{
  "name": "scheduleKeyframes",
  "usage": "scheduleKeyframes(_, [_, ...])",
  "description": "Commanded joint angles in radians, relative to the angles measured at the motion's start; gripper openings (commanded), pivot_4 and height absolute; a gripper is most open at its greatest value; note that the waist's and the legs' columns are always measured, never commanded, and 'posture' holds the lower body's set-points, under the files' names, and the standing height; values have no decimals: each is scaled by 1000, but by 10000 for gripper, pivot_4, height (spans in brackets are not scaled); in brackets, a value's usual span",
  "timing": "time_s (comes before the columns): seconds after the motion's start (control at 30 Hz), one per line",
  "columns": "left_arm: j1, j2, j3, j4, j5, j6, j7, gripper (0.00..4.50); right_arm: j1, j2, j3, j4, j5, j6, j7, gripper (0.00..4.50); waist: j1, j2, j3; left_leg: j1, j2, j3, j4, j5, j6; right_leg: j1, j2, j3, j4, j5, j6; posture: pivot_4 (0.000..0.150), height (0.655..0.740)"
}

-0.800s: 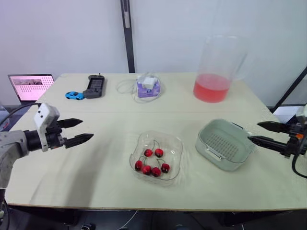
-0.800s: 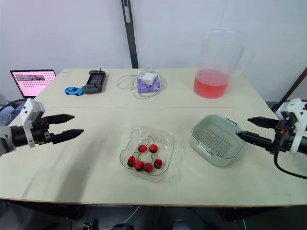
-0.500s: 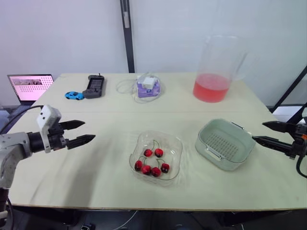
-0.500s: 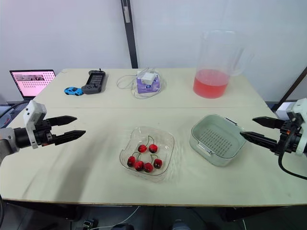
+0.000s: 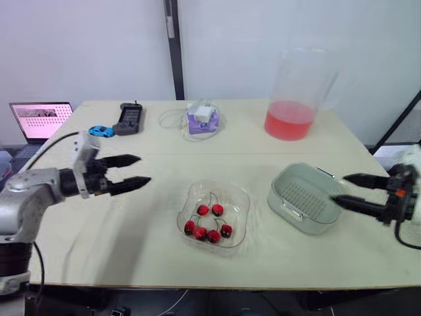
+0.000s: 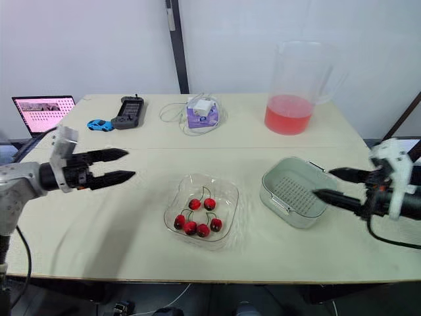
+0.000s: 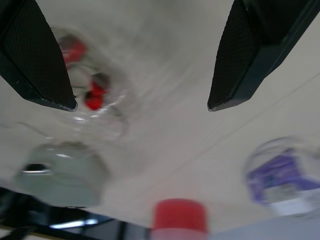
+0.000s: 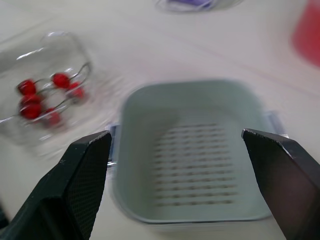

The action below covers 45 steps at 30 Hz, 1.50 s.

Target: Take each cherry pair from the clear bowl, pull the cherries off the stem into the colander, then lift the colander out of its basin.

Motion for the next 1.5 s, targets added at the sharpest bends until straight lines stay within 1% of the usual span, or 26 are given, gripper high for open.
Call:
scheduleKeyframes(0.03, [27,-33,-65,-98,-4,-51,-47,43955,-129,-15,115,-212,46,39,-129,45000,-4,0,0,0,0,0,0,0,0,0,0,0,0,0,0,1500,7332])
scheduleKeyframes(0.1, [41,-61,-85,-119,-5,-59,-41,43955,-227,1,208,-269,34,44,-200,45000,-4,0,0,1,0,0,0,0,0,0,0,1,0,0,0,1500,7332])
scheduleKeyframes(0.17, [46,-84,-92,-122,-1,-78,-38,43955,-377,11,339,-279,78,122,-232,45000,-1,-1,1,0,0,-1,0,0,0,0,0,0,0,0,0,1500,7332])
scheduleKeyframes(0.23, [51,-96,-99,-127,8,-97,-37,43955,-495,22,428,-270,113,185,-241,45000,1,-2,2,-1,0,-1,0,0,0,-1,0,0,0,0,0,1500,7332])
scheduleKeyframes(0.27, [60,-96,-95,-125,9,-114,-48,43955,-633,78,510,-227,144,288,-265,45000,2,-2,2,-1,0,-1,0,0,0,-1,0,0,0,0,0,1500,7332])
scheduleKeyframes(0.3, [66,-97,-93,-126,9,-124,-53,43955,-734,116,567,-192,170,369,-282,45000,-1,-2,2,-1,0,-1,1,0,0,-1,0,0,0,0,0,1500,7332])
scheduleKeyframes(0.37, [78,-103,-80,-113,18,-160,-52,43955,-906,205,686,-135,152,504,-330,45000,-4,-2,2,-1,0,0,1,0,0,-2,0,0,0,1,-1,1500,7332])
scheduleKeyframes(0.43, [92,-104,-78,-107,38,-191,-47,43955,-998,289,742,-90,133,592,-374,45000,2,-2,2,-1,1,-1,-1,0,0,-4,1,-1,1,0,-1,1500,7332])
scheduleKeyframes(0.53, [109,-111,-74,-120,31,-197,-31,43955,-1078,397,786,-20,111,716,-424,45000,4,-2,2,-5,1,-2,-1,0,0,-6,0,-2,1,0,-1,1500,7332])
scheduleKeyframes(0.63, [124,-109,-66,-133,29,-197,-14,43955,-1107,479,861,76,77,745,-514,45000,1,-2,2,-17,0,-3,6,0,0,-16,-1,-3,4,1,-1,1500,7332])
scheduleKeyframes(0.7, [135,-107,-61,-137,33,-201,-3,43955,-1110,492,934,81,40,746,-548,45000,1,-2,2,-18,0,-3,8,0,0,-17,-1,-3,7,1,-1,1500,7332])
scheduleKeyframes(0.73, [140,-105,-60,-139,37,-206,0,45000,-1106,507,952,84,37,746,-562,40200,0,-2,2,-18,0,-3,10,0,0,-17,-1,-3,9,1,-1,1500,7332])
scheduleKeyframes(0.77, [145,-106,-57,-140,38,-209,5,45000,-1100,522,971,89,29,746,-575,38720,-1,-2,2,-18,0,-3,10,0,0,-18,-1,-3,10,1,-1,1500,7332])
scheduleKeyframes(0.8, [148,-106,-54,-141,38,-210,9,45000,-1092,537,988,99,15,746,-589,36308,-1,-2,2,-18,0,-3,11,0,0,-18,0,-3,11,1,-1,1500,7332])
scheduleKeyframes(0.93, [158,-105,-49,-152,32,-210,21,45000,-1069,565,1014,132,-40,746,-621,18170,-2,-2,2,-18,0,-3,12,0,0,-19,0,-3,14,1,-1,1500,7332])
scheduleKeyframes(1.27, [168,-92,-40,-165,21,-195,24,45000,-1007,665,1019,200,-155,732,-653,18170,-3,-2,2,-18,0,-3,12,0,0,-19,0,-3,14,1,-1,1500,7332])
scheduleKeyframes(1.5, [152,-90,-46,-163,21,-187,23,45000,-987,688,1056,242,-246,674,-643,18170,-3,-2,2,-18,0,-3,12,0,0,-19,0,-3,14,1,-1,1500,7332])
